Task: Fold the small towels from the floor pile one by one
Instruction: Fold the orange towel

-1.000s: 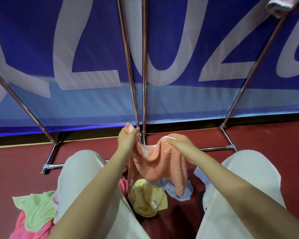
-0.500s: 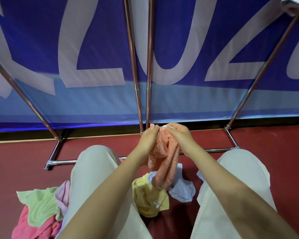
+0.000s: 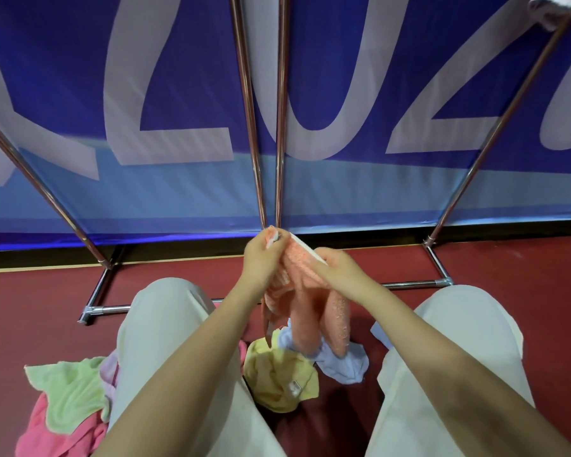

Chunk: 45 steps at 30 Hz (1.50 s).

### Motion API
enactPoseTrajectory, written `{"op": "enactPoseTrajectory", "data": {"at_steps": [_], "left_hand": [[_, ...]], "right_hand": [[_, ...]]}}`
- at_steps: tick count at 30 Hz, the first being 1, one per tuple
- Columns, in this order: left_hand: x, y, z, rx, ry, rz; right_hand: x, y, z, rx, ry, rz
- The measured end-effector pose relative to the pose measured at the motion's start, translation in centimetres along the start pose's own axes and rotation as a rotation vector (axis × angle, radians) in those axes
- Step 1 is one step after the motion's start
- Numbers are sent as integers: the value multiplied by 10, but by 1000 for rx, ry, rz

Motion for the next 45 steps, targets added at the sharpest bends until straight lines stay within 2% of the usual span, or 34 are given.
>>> {"op": "enactPoseTrajectory", "data": {"at_steps": [3, 8, 14, 17, 19, 25, 33, 40, 45], "left_hand": [[-3, 18, -3, 39, 25, -106], [-12, 47, -1, 117, 67, -260], [-25, 83, 27, 133, 197, -435], [-27, 79, 63, 148, 422, -347], [-22, 69, 77, 125, 499, -276], [-10, 37, 58, -65, 402, -160], [12, -21, 30, 57, 335, 60], [25, -53, 14, 70, 205, 227], [28, -62, 20, 81, 254, 336]], "right_hand": [[7, -11, -6, 39, -15, 58], [12, -2, -21, 70, -89, 33], [16, 10, -42, 115, -152, 38], [17, 18, -44, 75, -168, 10], [17, 23, -42, 28, -173, -20], [14, 36, -12, -42, -50, -152], [10, 29, 0, -115, -36, -155], [6, 29, 5, -183, -32, -162], [6, 29, 4, -239, -64, -115]]}}
Point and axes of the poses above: each hand's wrist, its own x-axis away from the middle knuckle, its own y-axis out of the back of the hand, z = x × y, the point moved 10 cm from there along -x, towards the middle knuckle, and after that the axes turned 6 degrees about -z, right-handed, at the moved point
